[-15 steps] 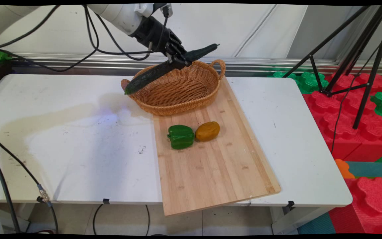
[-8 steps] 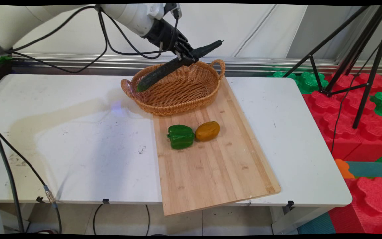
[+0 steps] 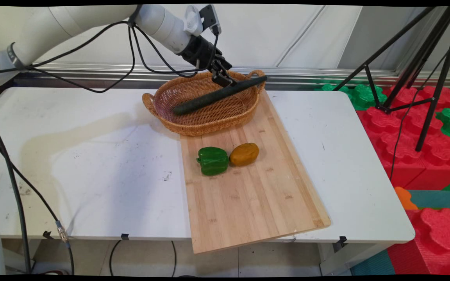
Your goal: Place the picked object in the vegetable basket
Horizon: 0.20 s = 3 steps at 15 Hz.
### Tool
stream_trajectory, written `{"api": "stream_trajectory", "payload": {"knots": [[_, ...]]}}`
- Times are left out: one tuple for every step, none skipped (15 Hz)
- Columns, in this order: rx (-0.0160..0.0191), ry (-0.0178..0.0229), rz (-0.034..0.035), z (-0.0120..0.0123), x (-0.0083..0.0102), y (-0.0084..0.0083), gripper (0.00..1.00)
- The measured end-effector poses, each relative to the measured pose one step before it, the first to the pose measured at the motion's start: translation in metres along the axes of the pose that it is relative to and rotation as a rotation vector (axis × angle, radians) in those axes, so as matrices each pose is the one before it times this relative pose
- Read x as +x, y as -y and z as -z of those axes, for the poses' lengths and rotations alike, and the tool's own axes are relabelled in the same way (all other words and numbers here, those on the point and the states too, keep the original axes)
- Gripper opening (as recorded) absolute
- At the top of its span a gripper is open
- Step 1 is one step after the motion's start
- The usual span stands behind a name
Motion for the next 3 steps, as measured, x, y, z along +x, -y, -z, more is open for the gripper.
{"api": "stream_trajectory", "payload": {"knots": [[0.00026, 0.00033, 0.00613, -0.00188, -0.00073, 0.00114, 1.0], [0.00081, -0.00111, 0.00574, -0.00081, -0.0003, 0.00097, 1.0], [0.00181, -0.003, 0.01289, -0.00063, -0.00036, 0.00196, 1.0]]}}
